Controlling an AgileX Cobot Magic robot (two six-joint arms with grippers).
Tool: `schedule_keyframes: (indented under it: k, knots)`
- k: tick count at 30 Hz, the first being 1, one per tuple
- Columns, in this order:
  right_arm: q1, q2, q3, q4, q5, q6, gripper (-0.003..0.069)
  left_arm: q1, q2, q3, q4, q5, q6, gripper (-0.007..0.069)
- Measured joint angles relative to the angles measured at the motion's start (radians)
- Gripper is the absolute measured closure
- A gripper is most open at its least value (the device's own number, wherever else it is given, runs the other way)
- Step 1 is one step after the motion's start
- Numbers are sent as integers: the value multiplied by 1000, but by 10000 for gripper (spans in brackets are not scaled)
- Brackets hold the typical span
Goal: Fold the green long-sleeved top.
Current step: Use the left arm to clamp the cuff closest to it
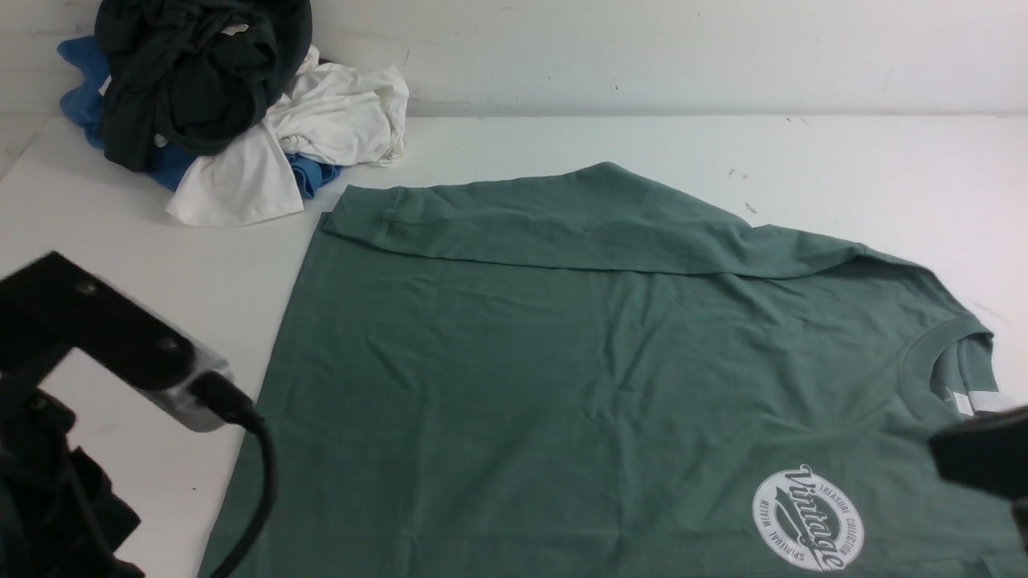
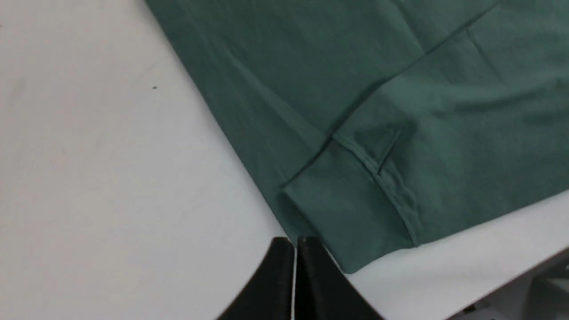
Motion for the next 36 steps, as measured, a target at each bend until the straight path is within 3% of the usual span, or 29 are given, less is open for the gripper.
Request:
schedule_keyframes:
  k: [8, 14, 19, 22, 36]
  knots:
    - [139, 51, -7, -30, 86, 11, 673, -36, 190, 0, 1, -5, 0, 593]
    - [143, 51, -7, -65, 87, 10, 673, -48, 341, -1, -23, -22, 29, 475]
    - [143, 51, -7, -64, 88, 8, 673, -126, 469, -2, 21, -68, 114, 305]
    - [144, 51, -7, -64, 88, 8, 673, -144, 531, -3, 52, -84, 120, 263]
    - [181, 51, -7, -79, 88, -1, 673, -145, 661, 73, 114, -177, 67, 251]
